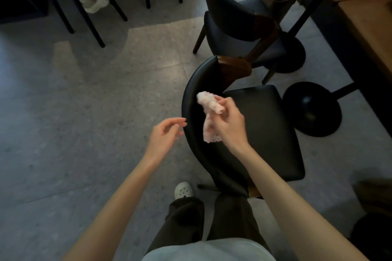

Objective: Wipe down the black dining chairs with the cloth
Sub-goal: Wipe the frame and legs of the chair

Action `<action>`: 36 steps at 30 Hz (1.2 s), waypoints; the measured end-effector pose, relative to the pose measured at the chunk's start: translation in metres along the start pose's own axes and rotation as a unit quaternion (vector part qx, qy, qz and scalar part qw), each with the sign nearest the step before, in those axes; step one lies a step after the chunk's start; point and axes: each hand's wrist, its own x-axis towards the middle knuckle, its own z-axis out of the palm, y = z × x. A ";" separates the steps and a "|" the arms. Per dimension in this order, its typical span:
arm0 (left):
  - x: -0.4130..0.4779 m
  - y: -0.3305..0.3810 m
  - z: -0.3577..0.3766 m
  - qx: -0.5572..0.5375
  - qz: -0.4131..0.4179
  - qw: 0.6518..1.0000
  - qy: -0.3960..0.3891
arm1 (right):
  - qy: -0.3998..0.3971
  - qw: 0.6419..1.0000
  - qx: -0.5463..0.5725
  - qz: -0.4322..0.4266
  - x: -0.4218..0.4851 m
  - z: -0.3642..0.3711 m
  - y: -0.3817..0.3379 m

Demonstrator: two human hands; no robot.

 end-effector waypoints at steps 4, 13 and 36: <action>0.015 -0.021 -0.015 0.005 -0.049 0.997 0.051 | -0.182 0.977 -0.110 -0.013 0.005 0.056 0.038; 0.012 -0.029 -0.004 0.036 -0.076 0.996 0.016 | -0.156 0.968 -0.198 0.009 -0.032 0.058 0.050; 0.038 -0.033 -0.005 0.032 -0.109 0.987 -0.113 | -0.107 0.989 -0.101 -0.022 0.047 0.086 0.065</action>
